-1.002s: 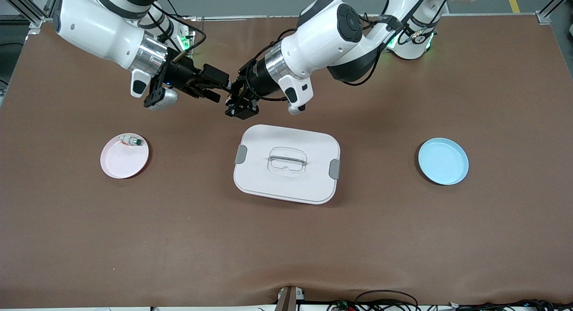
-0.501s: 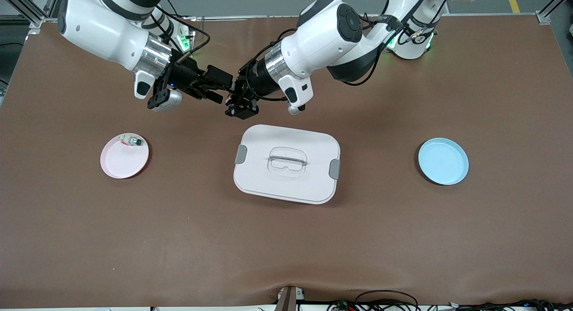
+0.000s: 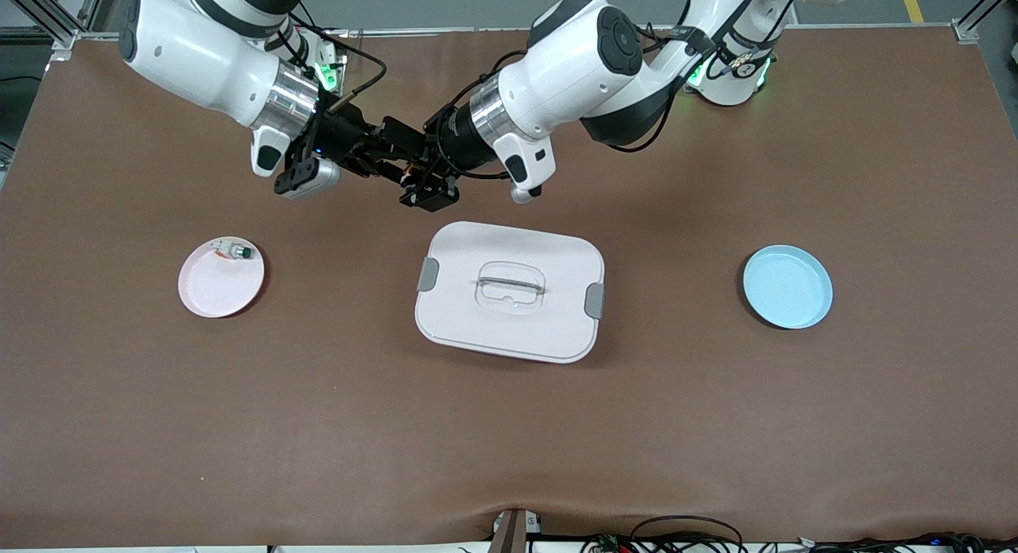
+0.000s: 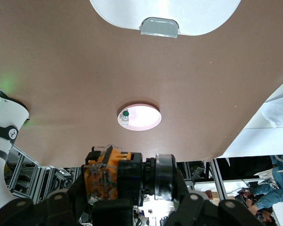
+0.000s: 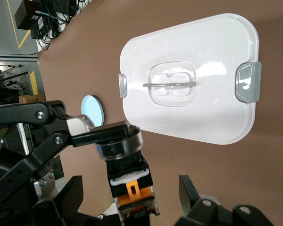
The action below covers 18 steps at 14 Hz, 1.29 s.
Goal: Transfer orange switch to right arm and place
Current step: 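Close the right gripper on the orange switch's button end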
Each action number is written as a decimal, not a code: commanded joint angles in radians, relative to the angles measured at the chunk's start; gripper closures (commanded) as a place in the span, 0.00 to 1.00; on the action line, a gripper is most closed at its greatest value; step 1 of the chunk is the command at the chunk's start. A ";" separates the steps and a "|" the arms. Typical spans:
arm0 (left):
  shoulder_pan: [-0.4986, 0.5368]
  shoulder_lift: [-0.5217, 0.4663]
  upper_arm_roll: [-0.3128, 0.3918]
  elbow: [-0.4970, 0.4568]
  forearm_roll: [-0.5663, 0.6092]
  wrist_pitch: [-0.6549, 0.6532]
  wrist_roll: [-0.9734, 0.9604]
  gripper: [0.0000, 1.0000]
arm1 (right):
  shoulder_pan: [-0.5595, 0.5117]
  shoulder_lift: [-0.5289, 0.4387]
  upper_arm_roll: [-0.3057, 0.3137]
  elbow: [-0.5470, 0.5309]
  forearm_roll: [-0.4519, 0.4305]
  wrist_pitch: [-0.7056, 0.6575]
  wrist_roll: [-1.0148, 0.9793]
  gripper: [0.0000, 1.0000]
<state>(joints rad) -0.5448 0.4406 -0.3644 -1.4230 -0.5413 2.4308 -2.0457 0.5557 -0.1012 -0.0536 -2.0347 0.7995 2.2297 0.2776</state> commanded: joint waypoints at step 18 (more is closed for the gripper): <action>0.000 -0.034 0.004 -0.030 0.046 -0.007 -0.025 0.00 | 0.015 0.029 -0.008 0.031 -0.019 -0.002 0.014 1.00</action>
<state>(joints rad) -0.5445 0.4379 -0.3638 -1.4294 -0.5240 2.4252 -2.0460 0.5608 -0.0921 -0.0544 -2.0334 0.7867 2.2283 0.2676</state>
